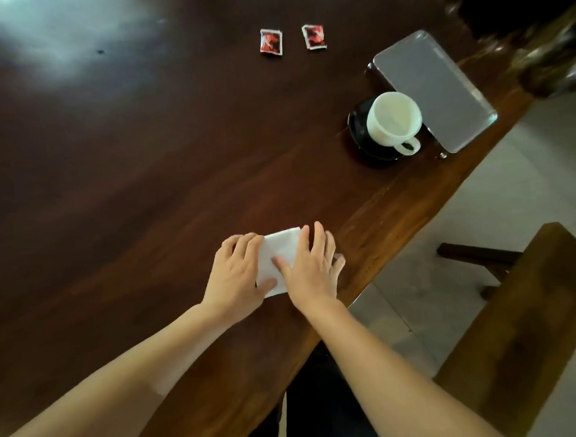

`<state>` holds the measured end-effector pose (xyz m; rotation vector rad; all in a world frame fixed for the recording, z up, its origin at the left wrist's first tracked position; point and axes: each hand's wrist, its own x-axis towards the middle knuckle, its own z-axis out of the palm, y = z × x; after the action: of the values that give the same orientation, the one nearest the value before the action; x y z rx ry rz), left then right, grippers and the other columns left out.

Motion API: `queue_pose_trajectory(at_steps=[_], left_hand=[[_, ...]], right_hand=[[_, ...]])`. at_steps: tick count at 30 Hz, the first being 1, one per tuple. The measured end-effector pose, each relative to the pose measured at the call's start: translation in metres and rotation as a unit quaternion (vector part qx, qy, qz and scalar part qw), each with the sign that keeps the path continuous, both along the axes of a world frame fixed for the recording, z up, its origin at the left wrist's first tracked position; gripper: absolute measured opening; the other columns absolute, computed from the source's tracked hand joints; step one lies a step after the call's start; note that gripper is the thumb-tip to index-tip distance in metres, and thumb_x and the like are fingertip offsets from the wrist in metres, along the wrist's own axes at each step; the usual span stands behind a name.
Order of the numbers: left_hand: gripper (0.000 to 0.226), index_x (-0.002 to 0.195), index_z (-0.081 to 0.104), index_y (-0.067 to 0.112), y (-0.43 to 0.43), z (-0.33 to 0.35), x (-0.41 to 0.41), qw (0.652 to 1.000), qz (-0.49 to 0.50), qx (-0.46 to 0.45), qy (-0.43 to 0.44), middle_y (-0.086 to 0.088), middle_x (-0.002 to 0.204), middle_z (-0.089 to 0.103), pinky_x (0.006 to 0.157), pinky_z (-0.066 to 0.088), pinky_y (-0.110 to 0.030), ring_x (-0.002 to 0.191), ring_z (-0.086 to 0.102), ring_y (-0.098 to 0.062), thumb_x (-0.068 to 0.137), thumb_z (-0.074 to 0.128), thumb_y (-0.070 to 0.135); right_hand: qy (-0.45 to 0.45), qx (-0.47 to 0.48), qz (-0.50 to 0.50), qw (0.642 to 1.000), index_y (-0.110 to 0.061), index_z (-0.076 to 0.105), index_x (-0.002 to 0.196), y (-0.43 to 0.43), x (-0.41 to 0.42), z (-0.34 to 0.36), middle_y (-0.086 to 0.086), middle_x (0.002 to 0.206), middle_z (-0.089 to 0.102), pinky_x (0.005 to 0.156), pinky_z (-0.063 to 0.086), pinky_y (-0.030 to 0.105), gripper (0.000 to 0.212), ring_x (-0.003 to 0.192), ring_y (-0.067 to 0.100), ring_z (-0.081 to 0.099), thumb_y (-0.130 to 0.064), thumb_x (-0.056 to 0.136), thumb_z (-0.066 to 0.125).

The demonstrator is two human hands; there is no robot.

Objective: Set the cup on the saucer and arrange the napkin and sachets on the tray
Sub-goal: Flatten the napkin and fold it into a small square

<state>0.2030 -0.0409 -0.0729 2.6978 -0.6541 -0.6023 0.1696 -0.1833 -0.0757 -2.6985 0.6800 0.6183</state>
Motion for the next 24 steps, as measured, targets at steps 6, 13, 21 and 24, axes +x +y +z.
queue_pose_trajectory(at_steps=[6, 13, 21, 24], left_hand=[[0.041, 0.115, 0.068, 0.015, -0.016, 0.023, 0.031, 0.979, 0.144, -0.022, 0.143, -0.002, 0.106, 0.062, 0.078, 0.047, -0.03, 0.106, 0.06, -0.025, 0.076, 0.08, 0.024], [0.013, 0.102, 0.068, 0.01, 0.014, 0.084, 0.041, 0.799, 0.301, -0.35, 0.385, -0.012, 0.101, 0.073, 0.083, 0.059, -0.041, 0.098, 0.071, -0.028, 0.09, 0.072, 0.014], [0.05, 0.099, 0.072, 0.015, -0.025, 0.168, 0.017, 0.815, 0.352, -0.351, 0.298, -0.006, 0.094, 0.074, 0.075, 0.055, -0.035, 0.085, 0.072, -0.023, 0.092, 0.054, 0.061], [0.053, 0.081, 0.068, 0.012, -0.042, 0.186, 0.008, 0.836, 0.356, -0.346, 0.233, -0.008, 0.084, 0.069, 0.064, 0.049, -0.031, 0.072, 0.065, -0.021, 0.095, 0.05, 0.06]], right_hand=[[0.007, 0.125, -0.145, 0.982, -0.022, 0.041, 0.142, -0.004, 0.025, 0.021, 0.005, 0.14, 0.052, 0.108, 0.036, 0.046, 0.069, 0.129, 0.027, 0.048, -0.037, 0.085, 0.077], [-0.07, 0.432, -0.247, 0.864, -0.022, 0.063, 0.107, -0.034, 0.013, 0.087, 0.001, 0.108, 0.067, 0.072, 0.056, 0.022, 0.025, 0.102, 0.018, 0.064, -0.036, 0.089, 0.074], [-0.143, 0.464, -0.255, 0.836, -0.031, 0.052, 0.109, -0.032, -0.001, 0.181, 0.006, 0.111, 0.062, 0.085, 0.062, 0.043, 0.022, 0.1, 0.023, 0.066, -0.051, 0.1, 0.049], [-0.162, 0.387, -0.221, 0.88, -0.029, 0.045, 0.116, -0.035, -0.009, 0.202, 0.0, 0.109, 0.057, 0.075, 0.061, 0.03, 0.028, 0.095, 0.018, 0.061, -0.052, 0.103, 0.036]])
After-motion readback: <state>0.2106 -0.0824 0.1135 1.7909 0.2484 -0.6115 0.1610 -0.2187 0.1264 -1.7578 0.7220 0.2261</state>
